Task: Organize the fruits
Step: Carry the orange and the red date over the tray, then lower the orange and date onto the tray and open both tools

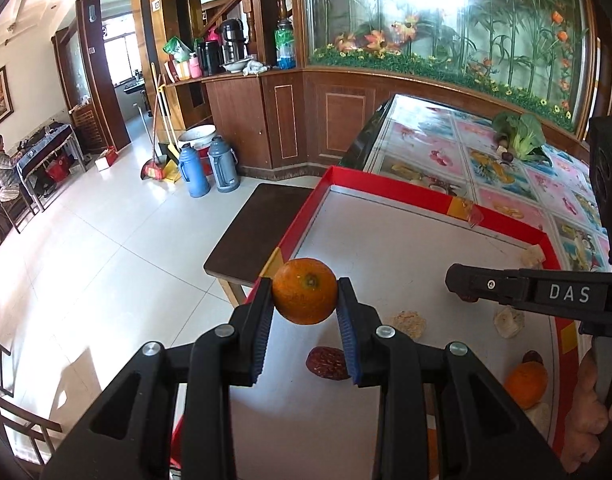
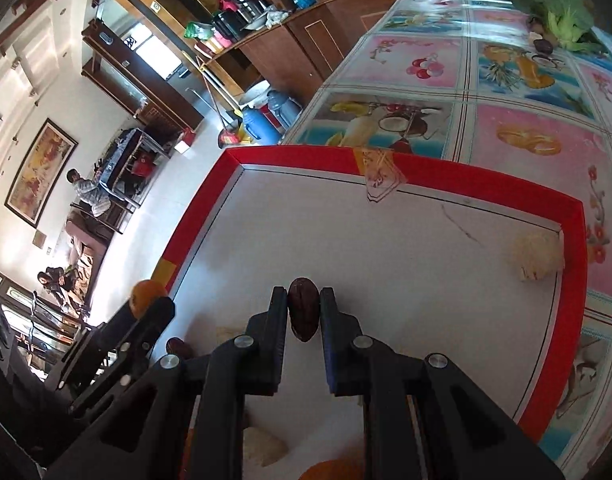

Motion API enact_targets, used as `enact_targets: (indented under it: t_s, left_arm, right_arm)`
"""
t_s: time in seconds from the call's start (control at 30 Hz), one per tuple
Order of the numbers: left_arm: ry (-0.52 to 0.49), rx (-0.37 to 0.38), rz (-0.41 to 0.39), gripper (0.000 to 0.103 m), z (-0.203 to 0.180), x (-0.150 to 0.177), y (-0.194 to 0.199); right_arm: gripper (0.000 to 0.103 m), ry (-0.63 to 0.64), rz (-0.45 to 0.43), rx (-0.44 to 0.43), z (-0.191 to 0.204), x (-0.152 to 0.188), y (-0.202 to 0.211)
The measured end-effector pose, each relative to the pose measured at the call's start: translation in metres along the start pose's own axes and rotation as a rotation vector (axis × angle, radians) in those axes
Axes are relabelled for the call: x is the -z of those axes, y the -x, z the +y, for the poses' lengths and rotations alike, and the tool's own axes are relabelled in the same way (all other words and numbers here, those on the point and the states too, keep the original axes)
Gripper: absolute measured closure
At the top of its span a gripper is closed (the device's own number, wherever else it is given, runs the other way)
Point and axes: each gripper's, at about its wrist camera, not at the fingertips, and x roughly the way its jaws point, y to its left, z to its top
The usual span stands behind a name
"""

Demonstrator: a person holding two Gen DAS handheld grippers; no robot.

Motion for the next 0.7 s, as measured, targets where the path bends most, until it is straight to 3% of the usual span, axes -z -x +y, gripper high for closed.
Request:
enact_targets:
  t_s: [0.3,0.57,0.63,0.7]
  left_arm:
    - [-0.026,-0.002,0.062,0.069,-0.009,0.004,-0.019]
    - [-0.042,-0.043,0.092,0.067,-0.013,0.003,-0.021]
    - [-0.052,-0.056,0.089,0.048,-0.015,0.002,-0.02]
    - [-0.06,-0.067,0.074,0.032,-0.017,0.002,-0.016]
  right_arm:
    - [0.089,0.088,0.005,0.08,0.014,0.003,0.0]
    - [0.088,0.076,0.01,0.107,0.009,0.004,0.004]
    - [0.088,0.065,0.015,0.111,0.006,0.004,0.007]
    - [0.081,0.041,0.023,0.095,0.003,0.007,0.012]
